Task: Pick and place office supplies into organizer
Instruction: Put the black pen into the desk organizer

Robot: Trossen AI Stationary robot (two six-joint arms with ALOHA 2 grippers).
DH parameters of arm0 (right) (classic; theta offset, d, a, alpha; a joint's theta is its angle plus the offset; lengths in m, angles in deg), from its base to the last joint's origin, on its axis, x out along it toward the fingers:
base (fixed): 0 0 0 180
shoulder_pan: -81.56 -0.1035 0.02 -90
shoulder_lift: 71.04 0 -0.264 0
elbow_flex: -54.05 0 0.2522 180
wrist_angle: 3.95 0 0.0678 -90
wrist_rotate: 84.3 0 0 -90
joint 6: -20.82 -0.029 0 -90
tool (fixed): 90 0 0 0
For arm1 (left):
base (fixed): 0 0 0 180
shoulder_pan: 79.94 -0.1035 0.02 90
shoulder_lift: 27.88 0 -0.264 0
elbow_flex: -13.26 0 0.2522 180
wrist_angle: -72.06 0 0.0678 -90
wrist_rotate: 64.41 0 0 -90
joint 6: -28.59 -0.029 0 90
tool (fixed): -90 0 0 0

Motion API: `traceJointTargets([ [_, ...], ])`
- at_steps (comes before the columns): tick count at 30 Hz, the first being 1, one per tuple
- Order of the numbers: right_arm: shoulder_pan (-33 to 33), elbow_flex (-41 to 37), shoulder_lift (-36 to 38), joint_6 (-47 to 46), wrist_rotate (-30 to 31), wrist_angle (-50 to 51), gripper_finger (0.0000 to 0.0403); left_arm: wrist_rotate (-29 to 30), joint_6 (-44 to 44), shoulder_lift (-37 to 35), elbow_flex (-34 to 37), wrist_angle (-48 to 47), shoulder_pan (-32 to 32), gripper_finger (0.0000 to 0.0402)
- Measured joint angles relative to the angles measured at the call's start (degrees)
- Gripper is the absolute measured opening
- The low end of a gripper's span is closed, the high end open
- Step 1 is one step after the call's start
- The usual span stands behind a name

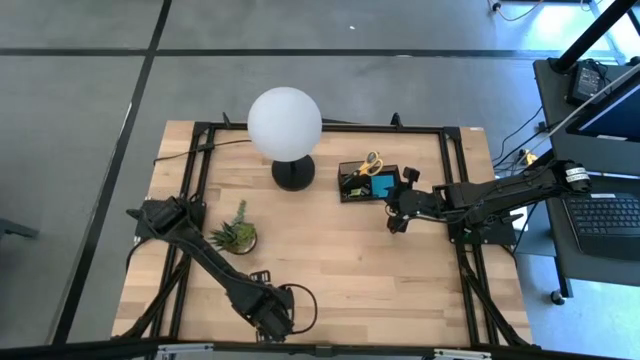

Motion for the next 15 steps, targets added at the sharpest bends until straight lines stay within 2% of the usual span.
traceJointTargets([
  [10,0.0,0.0,0.0,-0.1,0.0,-0.1,0.0129,-0.5,4.3,0.6,0.0,-3.0,0.7,0.0198],
  [15,0.0,0.0,0.0,-0.2,0.0,-0.1,0.0129,-0.1,2.6,0.6,0.0,-3.5,0.8,0.0198],
])
